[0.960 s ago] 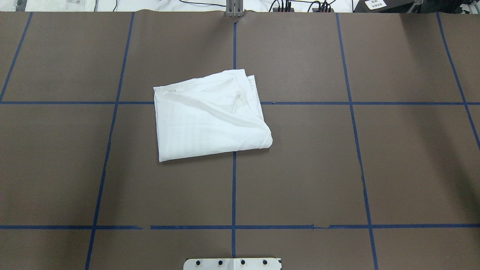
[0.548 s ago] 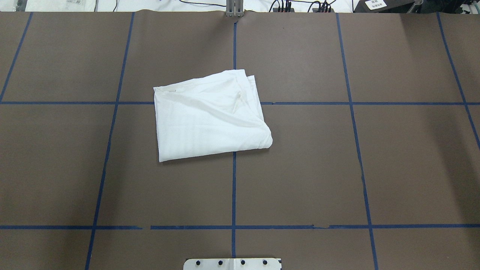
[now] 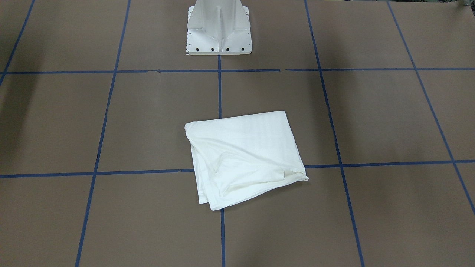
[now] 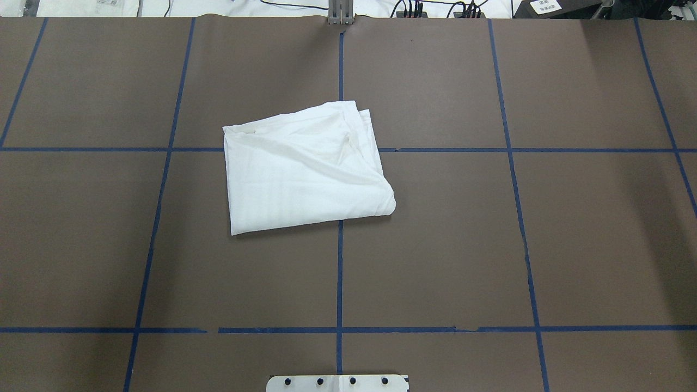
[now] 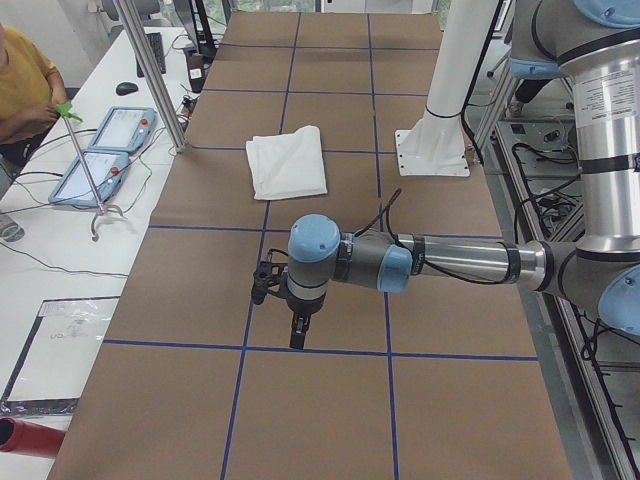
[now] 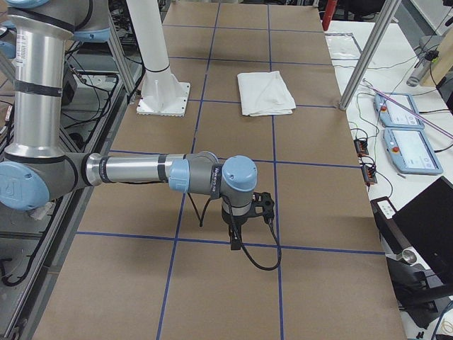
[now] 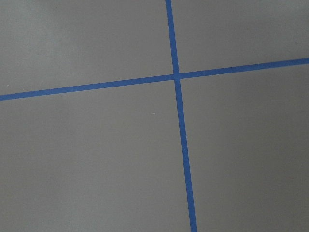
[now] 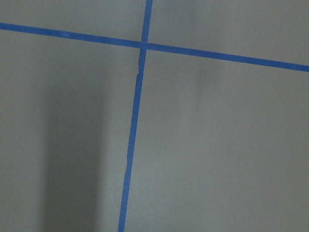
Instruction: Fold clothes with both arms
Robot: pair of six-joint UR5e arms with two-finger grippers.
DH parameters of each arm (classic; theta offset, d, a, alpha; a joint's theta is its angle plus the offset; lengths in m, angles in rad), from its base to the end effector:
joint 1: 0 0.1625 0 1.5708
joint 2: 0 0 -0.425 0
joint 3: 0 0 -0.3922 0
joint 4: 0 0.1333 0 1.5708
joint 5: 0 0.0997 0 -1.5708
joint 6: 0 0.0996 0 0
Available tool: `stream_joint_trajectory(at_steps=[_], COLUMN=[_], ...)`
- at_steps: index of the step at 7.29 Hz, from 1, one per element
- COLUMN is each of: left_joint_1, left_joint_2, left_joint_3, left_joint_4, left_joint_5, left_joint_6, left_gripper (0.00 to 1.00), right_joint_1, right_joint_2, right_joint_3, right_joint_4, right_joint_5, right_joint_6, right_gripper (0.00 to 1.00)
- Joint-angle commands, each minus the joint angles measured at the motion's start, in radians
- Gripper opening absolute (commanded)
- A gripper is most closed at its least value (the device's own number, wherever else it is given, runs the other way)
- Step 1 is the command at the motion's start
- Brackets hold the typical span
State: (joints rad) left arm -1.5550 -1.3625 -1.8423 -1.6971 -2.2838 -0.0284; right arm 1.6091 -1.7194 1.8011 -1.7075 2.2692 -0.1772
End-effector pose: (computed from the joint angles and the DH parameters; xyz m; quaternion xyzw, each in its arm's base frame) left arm -0.0616 -0.4167 0.6087 0.0810 0.3493 0.0271 0.9331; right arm 0.0854 -0.4204 0.6325 0.0111 -0.3428 -0.0558 0.9377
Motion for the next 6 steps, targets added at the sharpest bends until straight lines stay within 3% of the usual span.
stream_joint_trajectory(at_steps=[1, 6], left_joint_1=[0.001, 0.001], left_joint_2=[0.000, 0.000], left_joint_3=[0.000, 0.012], left_joint_4=[0.002, 0.005], left_joint_5=[0.007, 0.004], left_joint_6=[-0.002, -0.008], left_gripper=[1.00, 1.00], right_joint_1=[0.000, 0.000], right_joint_2=[0.001, 0.009], right_joint_3=[0.003, 0.006], right_joint_4=[0.002, 0.003], right_joint_5=[0.001, 0.001], right_joint_6=[0.001, -0.005], right_gripper=[1.00, 1.00])
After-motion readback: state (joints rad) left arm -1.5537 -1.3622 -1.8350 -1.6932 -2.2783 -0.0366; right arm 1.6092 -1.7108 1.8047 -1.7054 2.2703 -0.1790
